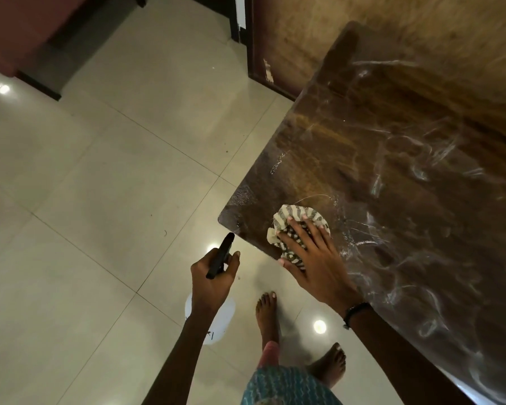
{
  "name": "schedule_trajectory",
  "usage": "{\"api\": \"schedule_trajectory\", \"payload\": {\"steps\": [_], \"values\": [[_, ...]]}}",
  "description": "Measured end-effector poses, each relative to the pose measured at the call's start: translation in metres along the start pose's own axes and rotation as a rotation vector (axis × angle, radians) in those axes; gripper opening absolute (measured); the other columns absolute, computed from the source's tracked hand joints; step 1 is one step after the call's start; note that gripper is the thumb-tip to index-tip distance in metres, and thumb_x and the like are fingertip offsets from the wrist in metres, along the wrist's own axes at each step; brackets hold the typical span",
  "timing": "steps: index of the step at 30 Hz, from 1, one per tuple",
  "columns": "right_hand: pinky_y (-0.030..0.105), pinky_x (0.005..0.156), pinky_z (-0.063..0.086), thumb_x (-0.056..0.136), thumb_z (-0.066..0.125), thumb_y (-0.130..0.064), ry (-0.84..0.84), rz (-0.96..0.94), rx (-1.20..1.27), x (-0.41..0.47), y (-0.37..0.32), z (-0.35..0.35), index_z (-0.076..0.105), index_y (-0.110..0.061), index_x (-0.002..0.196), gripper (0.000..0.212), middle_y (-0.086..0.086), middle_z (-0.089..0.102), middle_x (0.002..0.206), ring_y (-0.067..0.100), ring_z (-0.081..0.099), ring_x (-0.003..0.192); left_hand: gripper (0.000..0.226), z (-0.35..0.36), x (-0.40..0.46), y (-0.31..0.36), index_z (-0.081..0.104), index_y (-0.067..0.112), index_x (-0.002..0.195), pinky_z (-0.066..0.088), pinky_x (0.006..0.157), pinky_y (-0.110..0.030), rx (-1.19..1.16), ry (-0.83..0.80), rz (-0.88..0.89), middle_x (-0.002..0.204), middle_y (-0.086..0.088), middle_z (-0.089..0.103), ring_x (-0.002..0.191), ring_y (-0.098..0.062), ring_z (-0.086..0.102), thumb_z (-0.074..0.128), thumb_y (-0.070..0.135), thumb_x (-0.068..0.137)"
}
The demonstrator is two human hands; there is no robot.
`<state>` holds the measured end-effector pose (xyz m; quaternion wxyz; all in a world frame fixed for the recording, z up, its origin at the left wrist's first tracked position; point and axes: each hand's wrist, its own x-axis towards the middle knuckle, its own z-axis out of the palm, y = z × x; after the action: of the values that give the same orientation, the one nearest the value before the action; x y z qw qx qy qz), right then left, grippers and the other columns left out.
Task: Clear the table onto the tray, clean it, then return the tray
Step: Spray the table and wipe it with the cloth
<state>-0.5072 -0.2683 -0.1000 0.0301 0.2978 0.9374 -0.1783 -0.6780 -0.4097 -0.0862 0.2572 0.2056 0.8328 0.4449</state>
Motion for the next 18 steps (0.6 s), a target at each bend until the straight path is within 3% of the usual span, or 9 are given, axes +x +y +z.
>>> {"api": "schedule_trajectory", "payload": {"steps": [5,9,12,18], "values": [[0.047,0.118,0.021,0.096,0.038,-0.056,0.097,-0.019,0.0,0.079,-0.019,0.007,0.042,-0.029,0.142,0.054,0.001,0.032,0.155,0.023,0.025,0.144,0.018,-0.009,0.005,0.005,0.06,0.014,0.068,0.032,0.047,-0.01,0.011,-0.023,0.015,0.047,0.009,0.044,0.04,-0.009,0.038,0.073,0.014,0.081],[0.044,0.114,0.023,0.096,0.043,-0.048,0.124,-0.176,-0.003,0.117,-0.055,0.017,0.049,-0.029,0.137,0.046,0.0,0.043,0.149,0.023,0.036,0.139,0.007,-0.021,0.012,0.015,0.065,0.018,0.08,0.035,0.049,-0.016,0.029,-0.009,0.058,0.059,-0.014,0.055,0.044,-0.011,0.036,0.072,0.015,0.081],[0.04,0.115,0.023,0.097,0.042,-0.043,0.072,-0.319,-0.033,0.087,-0.052,0.029,0.046,-0.029,0.139,0.044,-0.002,0.041,0.15,0.02,0.033,0.141,0.014,-0.028,0.017,0.02,0.069,0.004,0.088,0.036,0.05,-0.022,0.064,-0.03,0.046,0.063,-0.019,0.058,0.044,-0.012,0.036,0.071,0.015,0.082],[0.042,0.115,0.026,0.099,0.039,-0.047,0.012,-0.371,-0.02,0.012,0.026,0.026,0.031,-0.034,0.147,0.05,-0.007,0.025,0.158,0.015,0.02,0.146,0.015,-0.032,0.022,0.029,0.066,0.003,0.08,0.038,0.048,-0.015,0.04,-0.05,0.035,0.06,-0.016,0.058,0.045,-0.013,0.041,0.072,0.016,0.081]]}}
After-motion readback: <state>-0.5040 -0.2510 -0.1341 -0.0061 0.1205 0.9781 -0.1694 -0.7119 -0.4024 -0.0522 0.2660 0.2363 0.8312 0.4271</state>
